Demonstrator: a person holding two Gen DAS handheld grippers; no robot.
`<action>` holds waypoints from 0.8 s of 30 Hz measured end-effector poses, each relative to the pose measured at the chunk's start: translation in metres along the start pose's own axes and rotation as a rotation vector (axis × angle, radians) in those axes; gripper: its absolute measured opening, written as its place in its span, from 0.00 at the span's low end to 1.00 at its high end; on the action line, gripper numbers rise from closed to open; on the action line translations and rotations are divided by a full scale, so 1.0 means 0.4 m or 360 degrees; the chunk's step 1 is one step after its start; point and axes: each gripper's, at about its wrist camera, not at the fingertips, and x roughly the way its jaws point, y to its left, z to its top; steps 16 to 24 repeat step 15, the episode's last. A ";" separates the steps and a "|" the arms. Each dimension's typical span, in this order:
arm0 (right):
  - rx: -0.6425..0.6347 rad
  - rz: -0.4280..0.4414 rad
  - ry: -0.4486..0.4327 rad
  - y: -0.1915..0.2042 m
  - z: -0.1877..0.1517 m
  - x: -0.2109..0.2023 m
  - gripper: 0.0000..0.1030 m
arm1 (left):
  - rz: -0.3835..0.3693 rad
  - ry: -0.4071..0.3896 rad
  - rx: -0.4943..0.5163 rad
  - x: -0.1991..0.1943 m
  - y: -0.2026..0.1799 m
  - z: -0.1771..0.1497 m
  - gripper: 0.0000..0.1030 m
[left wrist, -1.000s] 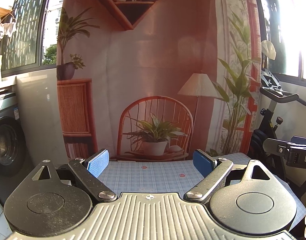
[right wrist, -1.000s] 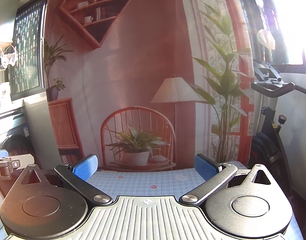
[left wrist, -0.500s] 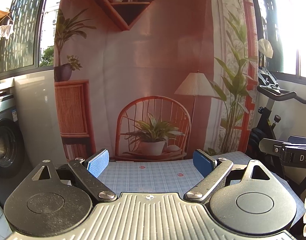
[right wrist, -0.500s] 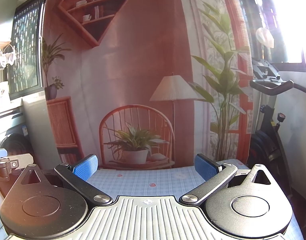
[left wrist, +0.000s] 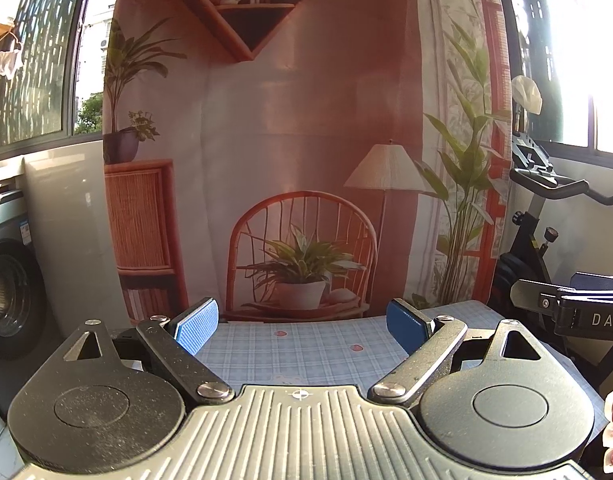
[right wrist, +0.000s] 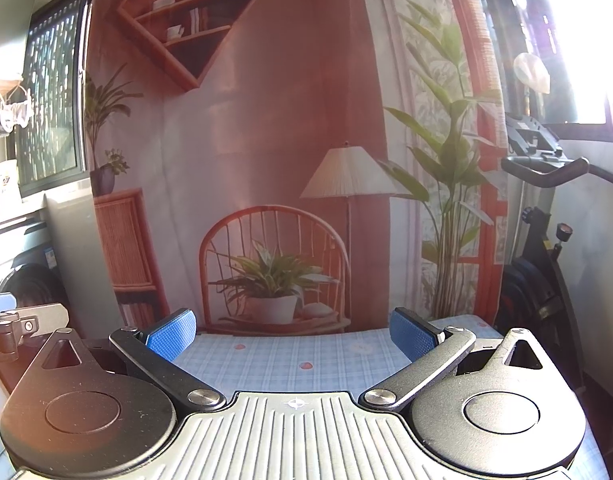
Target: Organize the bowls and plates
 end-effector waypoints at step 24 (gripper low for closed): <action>0.0001 0.0000 0.0005 0.000 -0.008 0.002 1.00 | -0.0011 -0.0007 0.0022 0.003 0.004 -0.006 0.90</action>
